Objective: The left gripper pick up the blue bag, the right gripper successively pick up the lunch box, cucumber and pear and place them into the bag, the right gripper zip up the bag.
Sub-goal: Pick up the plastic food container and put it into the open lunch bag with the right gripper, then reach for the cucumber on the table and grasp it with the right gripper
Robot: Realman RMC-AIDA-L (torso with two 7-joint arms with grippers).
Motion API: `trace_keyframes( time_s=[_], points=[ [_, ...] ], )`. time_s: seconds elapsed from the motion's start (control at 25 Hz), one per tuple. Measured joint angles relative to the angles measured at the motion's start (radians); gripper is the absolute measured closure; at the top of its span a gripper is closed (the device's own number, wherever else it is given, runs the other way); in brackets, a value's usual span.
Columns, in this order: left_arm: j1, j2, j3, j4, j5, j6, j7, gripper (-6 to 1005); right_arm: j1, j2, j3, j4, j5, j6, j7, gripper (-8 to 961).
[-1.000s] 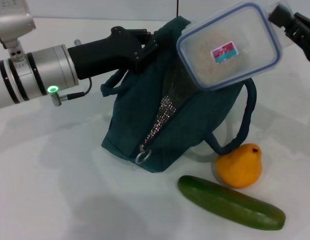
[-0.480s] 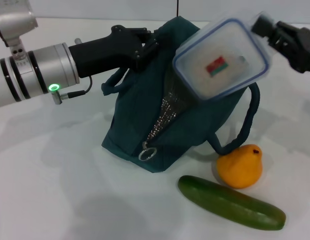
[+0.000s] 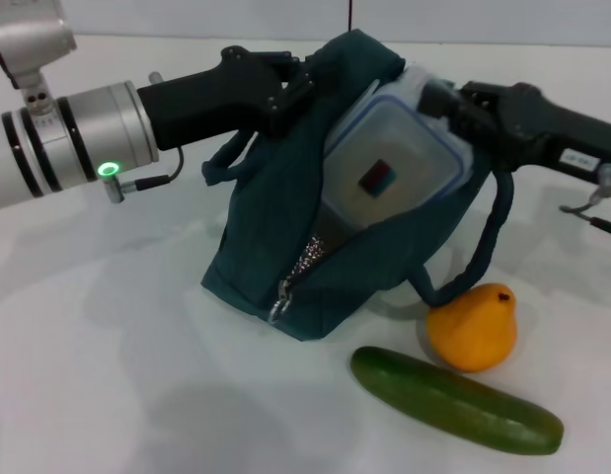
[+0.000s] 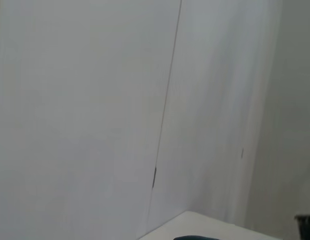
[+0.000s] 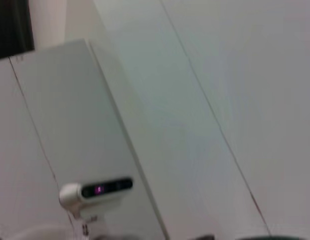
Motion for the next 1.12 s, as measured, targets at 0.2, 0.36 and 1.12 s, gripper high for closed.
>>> trace_keyframes(
  time_s=[0.2,0.36,1.12],
  points=[
    [-0.005,0.0,0.0,0.0,0.0,-0.007,0.0,921,0.025,0.001,-0.052,-0.007,-0.001,0.065,-0.001,802],
    [-0.006,0.0,0.0,-0.001,0.0,-0.01,0.0,921,0.035,0.0,-0.055,-0.009,0.0,0.084,0.002,799],
    [0.02,0.001,0.001,-0.055,0.003,-0.036,0.077,922,-0.232,-0.075,0.125,-0.697,-0.421,-0.223,0.556,365]
  ],
)
